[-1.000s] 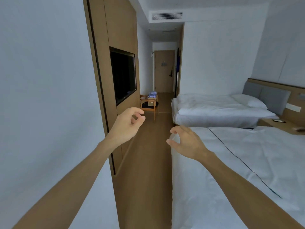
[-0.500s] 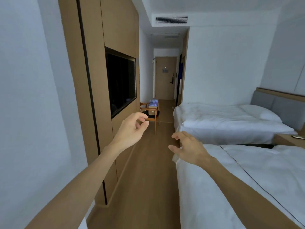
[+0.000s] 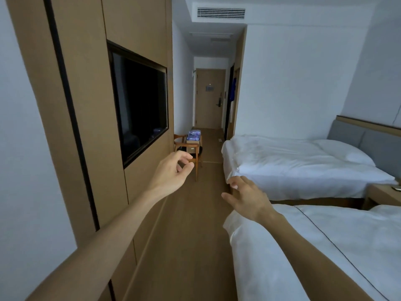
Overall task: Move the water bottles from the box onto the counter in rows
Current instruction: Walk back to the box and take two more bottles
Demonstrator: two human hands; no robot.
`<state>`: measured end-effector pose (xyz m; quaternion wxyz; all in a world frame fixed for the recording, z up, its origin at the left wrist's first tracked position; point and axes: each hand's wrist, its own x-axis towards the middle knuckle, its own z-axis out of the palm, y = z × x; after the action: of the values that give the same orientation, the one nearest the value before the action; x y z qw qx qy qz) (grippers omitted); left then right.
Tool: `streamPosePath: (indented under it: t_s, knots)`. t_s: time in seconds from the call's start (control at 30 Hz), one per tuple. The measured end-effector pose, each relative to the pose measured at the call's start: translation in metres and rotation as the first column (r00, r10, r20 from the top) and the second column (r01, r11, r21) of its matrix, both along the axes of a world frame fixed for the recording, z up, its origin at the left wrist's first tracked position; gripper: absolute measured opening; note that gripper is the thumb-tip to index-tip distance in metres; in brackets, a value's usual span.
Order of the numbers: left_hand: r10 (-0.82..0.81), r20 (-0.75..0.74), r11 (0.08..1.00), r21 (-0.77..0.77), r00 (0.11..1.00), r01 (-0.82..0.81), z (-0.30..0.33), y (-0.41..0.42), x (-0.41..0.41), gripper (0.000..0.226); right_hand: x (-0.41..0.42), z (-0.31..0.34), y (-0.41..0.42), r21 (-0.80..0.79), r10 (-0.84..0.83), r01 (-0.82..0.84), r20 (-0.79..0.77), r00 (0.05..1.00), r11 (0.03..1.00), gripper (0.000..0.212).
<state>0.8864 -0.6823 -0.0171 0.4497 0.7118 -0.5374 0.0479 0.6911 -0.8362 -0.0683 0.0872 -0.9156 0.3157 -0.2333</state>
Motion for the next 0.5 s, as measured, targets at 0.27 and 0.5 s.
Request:
streamPosePath:
  t_s: [0.27, 0.5]
  knots:
    - [0.025, -0.005, 0.999, 0.029, 1.0, -0.024, 0.003, -0.135, 0.122, 0.029, 0.133, 0.003, -0.146, 0.008, 0.091, -0.091, 0.001, 0.996, 0.996, 0.051]
    - [0.073, -0.002, 0.997, 0.031, 0.997, -0.073, 0.003, -0.231, 0.218, 0.029, 0.237, 0.021, -0.257, -0.016, 0.135, -0.135, -0.01, 0.991, 0.991, 0.051]
